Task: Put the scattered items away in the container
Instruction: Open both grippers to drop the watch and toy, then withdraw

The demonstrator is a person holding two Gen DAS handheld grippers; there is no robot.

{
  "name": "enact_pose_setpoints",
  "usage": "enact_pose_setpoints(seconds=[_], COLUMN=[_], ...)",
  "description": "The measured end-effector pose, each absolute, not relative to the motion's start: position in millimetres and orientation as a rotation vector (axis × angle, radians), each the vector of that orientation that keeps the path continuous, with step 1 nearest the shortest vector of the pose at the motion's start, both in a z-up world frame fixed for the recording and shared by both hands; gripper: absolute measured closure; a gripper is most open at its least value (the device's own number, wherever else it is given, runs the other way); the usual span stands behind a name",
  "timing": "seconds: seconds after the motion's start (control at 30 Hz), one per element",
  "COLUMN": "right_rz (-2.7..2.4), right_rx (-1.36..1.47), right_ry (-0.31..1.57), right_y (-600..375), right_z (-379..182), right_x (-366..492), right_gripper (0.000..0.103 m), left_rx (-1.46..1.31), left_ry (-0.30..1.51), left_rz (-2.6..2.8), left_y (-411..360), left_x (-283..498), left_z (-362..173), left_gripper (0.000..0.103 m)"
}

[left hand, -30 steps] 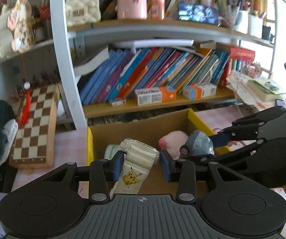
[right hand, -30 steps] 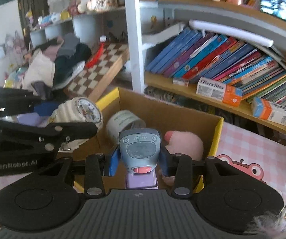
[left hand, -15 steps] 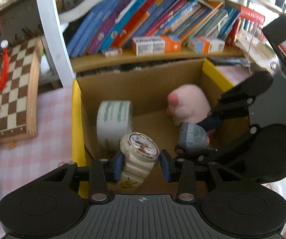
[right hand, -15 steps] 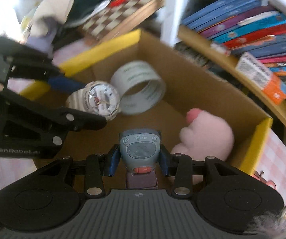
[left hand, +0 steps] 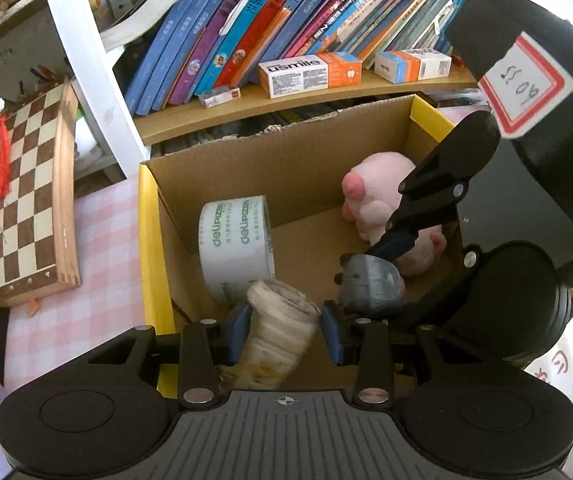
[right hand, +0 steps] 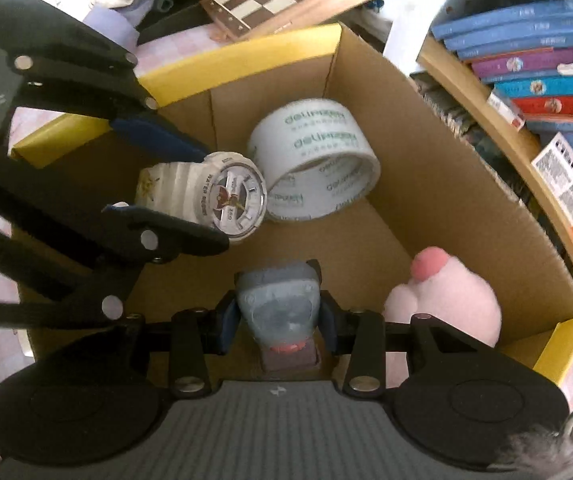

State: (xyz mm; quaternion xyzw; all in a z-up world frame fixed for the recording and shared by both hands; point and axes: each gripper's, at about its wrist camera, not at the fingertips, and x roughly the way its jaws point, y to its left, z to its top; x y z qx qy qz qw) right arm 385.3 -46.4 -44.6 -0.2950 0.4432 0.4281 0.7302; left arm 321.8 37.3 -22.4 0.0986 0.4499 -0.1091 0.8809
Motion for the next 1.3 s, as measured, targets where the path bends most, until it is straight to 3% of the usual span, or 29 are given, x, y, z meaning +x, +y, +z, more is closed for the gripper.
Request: enact_pose_setpoints(seconds=[0.1, 0.63, 0.77, 0.9, 1.3], right_rz=[0.944, 0.857, 0.813, 0.773, 0.640], right_rx=[-0.641, -0.424, -0.365, -0.316, -0.194], right_ry=[0.956, 0.809, 0.765, 0.712, 0.586], right_y=[-47.7, -86.4, -96.3, -103.8, -120.2], right_z=[-41.9, 18.3, 31.8, 42.4, 61.4], right_x=[384.3, 352.1, 333.5, 306.3, 225.4], right_gripper=[0.052, 0.052, 0.051, 0.044, 0.044], left_rx=[0.200, 0.149, 0.148, 0.129, 0.068], left_ry=[0.927, 0.737, 0.678, 0.633, 0.542], left_rz=[-0.219, -0.233, -0.236, -0.239, -0.206], left_y=[38.6, 36.7, 34.6, 35.1, 55.0], left_x=[320.0, 267.4, 246.0, 223.2, 159.3], left_z=[-19.2, 30.9, 41.9, 49.0, 58.1], left_gripper=[0.061, 0.055, 0.044, 0.041, 0.033])
